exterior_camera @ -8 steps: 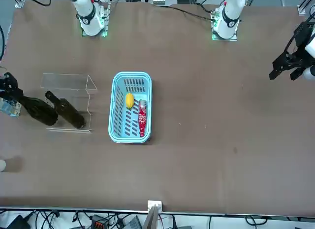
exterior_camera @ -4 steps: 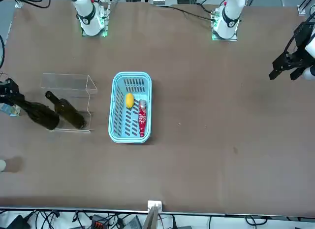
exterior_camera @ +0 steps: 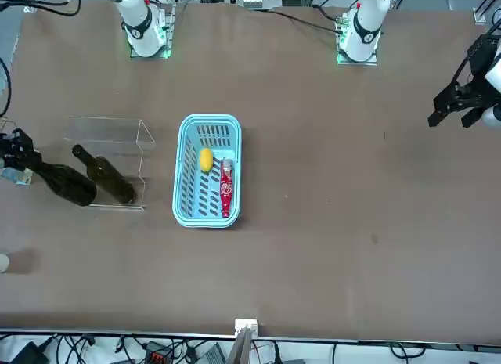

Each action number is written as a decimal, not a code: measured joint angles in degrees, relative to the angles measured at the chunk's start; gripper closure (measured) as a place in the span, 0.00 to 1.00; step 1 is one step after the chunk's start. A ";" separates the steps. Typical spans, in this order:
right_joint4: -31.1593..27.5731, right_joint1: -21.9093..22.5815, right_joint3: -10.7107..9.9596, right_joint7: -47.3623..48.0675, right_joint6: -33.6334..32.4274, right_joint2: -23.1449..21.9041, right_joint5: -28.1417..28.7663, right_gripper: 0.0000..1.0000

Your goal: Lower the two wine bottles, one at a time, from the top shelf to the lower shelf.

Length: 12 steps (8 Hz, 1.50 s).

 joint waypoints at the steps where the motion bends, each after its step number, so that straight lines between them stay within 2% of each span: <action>1: 0.00 0.00 0.00 -0.07 0.00 0.33 0.00 0.60; 10: 0.00 -0.07 0.00 -0.26 0.13 2.26 -1.18 0.60; 11: 0.00 -0.06 0.00 -0.26 0.14 2.37 -1.19 0.59; 12: 0.06 -0.03 0.00 -0.26 0.13 2.33 -1.20 0.50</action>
